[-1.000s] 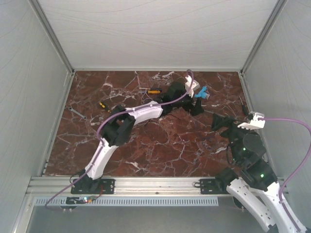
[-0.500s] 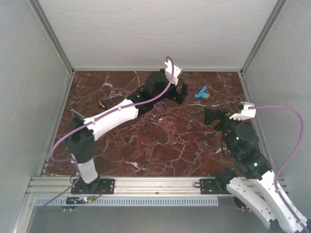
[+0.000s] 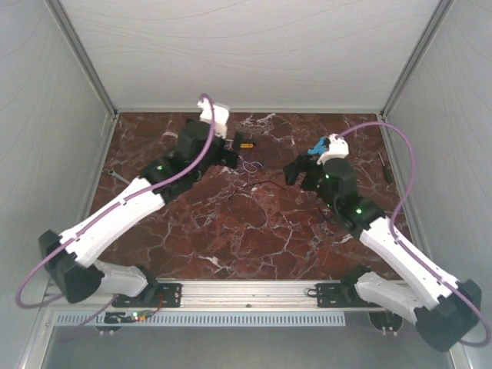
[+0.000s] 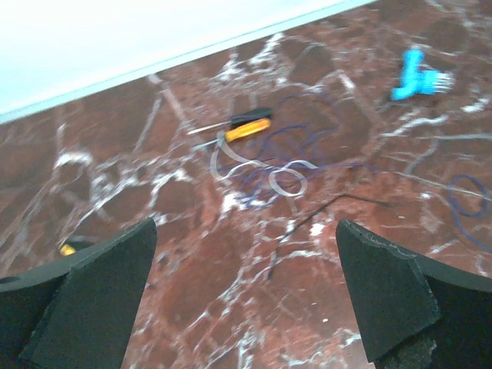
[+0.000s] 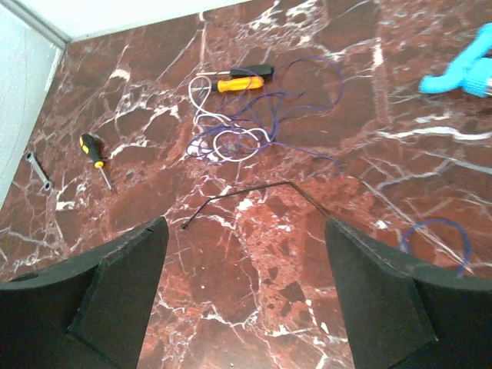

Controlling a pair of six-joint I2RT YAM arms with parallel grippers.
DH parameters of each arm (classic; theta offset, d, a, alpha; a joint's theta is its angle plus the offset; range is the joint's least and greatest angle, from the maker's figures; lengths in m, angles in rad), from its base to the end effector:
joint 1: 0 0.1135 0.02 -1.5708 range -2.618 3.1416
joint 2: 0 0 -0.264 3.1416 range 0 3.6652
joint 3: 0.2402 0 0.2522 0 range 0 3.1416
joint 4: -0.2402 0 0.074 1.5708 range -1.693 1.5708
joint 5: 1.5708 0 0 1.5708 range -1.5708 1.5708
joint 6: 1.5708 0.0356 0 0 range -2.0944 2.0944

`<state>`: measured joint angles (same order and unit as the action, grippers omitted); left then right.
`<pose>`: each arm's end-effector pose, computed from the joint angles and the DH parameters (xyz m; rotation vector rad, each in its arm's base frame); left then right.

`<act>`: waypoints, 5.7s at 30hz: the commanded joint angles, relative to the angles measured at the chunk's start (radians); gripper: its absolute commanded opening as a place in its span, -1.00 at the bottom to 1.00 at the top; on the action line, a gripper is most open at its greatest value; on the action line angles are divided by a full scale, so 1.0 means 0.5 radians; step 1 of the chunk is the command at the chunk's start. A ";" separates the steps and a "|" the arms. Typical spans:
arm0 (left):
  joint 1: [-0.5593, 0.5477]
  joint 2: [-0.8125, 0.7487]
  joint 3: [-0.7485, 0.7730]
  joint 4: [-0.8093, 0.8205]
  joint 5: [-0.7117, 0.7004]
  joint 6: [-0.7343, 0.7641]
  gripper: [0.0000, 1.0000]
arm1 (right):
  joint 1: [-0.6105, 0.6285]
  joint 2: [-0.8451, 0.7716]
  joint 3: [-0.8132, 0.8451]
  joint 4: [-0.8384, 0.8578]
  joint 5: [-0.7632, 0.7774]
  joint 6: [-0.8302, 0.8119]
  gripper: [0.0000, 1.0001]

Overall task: Zip-tie the wires
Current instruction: Untie the cable at the center of the board, then place the cable at the center of the board.

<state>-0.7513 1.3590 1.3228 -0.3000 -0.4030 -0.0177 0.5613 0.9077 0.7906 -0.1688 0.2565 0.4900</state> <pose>0.2377 -0.2029 0.3875 0.4158 1.8351 -0.1432 0.1841 0.1051 0.3219 0.1136 1.8727 0.4929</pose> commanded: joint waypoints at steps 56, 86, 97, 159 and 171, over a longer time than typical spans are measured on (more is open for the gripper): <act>0.797 -0.600 -0.831 0.336 0.105 -0.134 0.99 | 0.111 3.109 2.652 -0.028 -0.295 -0.707 -1.00; 0.797 -0.816 -0.969 0.598 1.246 -0.167 0.99 | 0.117 1.750 2.209 0.540 -0.512 -0.630 -1.00; 0.795 -0.718 -0.959 0.581 1.131 -0.137 0.99 | 0.193 1.436 1.833 1.180 -0.795 -1.103 -1.00; 0.395 -0.091 -0.706 2.065 1.451 -0.006 0.30 | 0.427 1.299 1.717 2.388 -0.771 -1.912 -1.00; 0.384 -0.099 -0.831 1.957 1.226 0.053 -1.00 | 0.426 1.234 1.683 2.376 -0.681 -2.088 -1.00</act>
<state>-0.5549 1.3369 0.9443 0.6415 0.2630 -0.0082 0.7677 1.5688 1.6257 0.9886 -0.1307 -0.5007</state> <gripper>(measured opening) 0.006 0.003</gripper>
